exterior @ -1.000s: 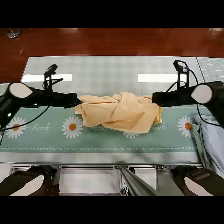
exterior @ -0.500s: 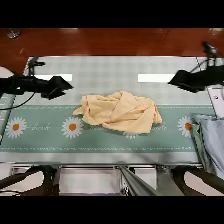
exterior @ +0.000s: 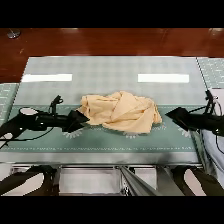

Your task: Fold the shirts.

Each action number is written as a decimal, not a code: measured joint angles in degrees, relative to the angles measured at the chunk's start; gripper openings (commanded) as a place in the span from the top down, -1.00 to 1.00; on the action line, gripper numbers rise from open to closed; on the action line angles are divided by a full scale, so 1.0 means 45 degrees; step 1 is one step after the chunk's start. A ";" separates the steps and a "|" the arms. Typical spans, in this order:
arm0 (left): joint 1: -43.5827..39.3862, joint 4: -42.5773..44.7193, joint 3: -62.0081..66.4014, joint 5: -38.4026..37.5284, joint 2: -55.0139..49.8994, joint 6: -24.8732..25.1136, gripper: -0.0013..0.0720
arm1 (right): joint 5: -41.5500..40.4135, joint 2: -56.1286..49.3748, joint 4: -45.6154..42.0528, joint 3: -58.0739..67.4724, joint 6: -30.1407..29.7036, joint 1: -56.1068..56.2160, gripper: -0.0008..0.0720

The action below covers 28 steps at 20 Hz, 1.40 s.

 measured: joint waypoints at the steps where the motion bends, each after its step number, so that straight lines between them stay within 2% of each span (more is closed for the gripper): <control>1: -0.0500 -0.0452 -0.0155 0.0578 -0.0049 0.0078 -0.95 | -0.0112 0.0126 0.0160 -0.0345 -0.0058 0.0219 -0.74; 5: -0.2059 -0.2093 -0.0019 0.2361 -0.0432 0.0437 -0.95 | -0.0578 0.0350 0.0525 -0.0981 -0.0053 0.1069 -0.74; 6: -0.2254 -0.2312 0.0189 0.2686 -0.0588 0.0481 -0.80 | -0.0670 0.0374 0.0559 -0.1049 -0.0019 0.1239 -0.74; 7: -0.2380 -0.2458 0.0423 0.2900 -0.0753 0.0515 0.51 | -0.0748 0.0389 0.0583 -0.1103 0.0019 0.1389 -0.74; 8: -0.2477 -0.2535 0.0709 0.2929 -0.0947 0.0573 0.90 | -0.0753 0.0403 0.0622 -0.1132 0.0029 0.1491 -0.74; 13: -0.2123 -0.2871 0.2594 0.1195 -0.1423 0.1656 0.90 | -0.0923 0.0423 0.0544 -0.1209 0.0126 0.1715 -0.74; 19: 0.0253 -0.2948 0.4609 -0.1243 -0.0918 0.2225 0.90 | -0.1413 -0.0228 -0.0053 -0.1209 0.0787 0.1763 -0.74; 24: 0.1957 -0.2948 0.5042 -0.2123 -0.0661 0.2312 0.90 | -0.1807 -0.1768 0.1010 -0.1180 0.0311 0.2327 -0.74; 28: 0.2424 -0.2953 0.5115 -0.2399 -0.0622 0.2351 0.90 | -0.2278 -0.2992 0.2273 -0.1015 -0.0253 0.3575 -0.74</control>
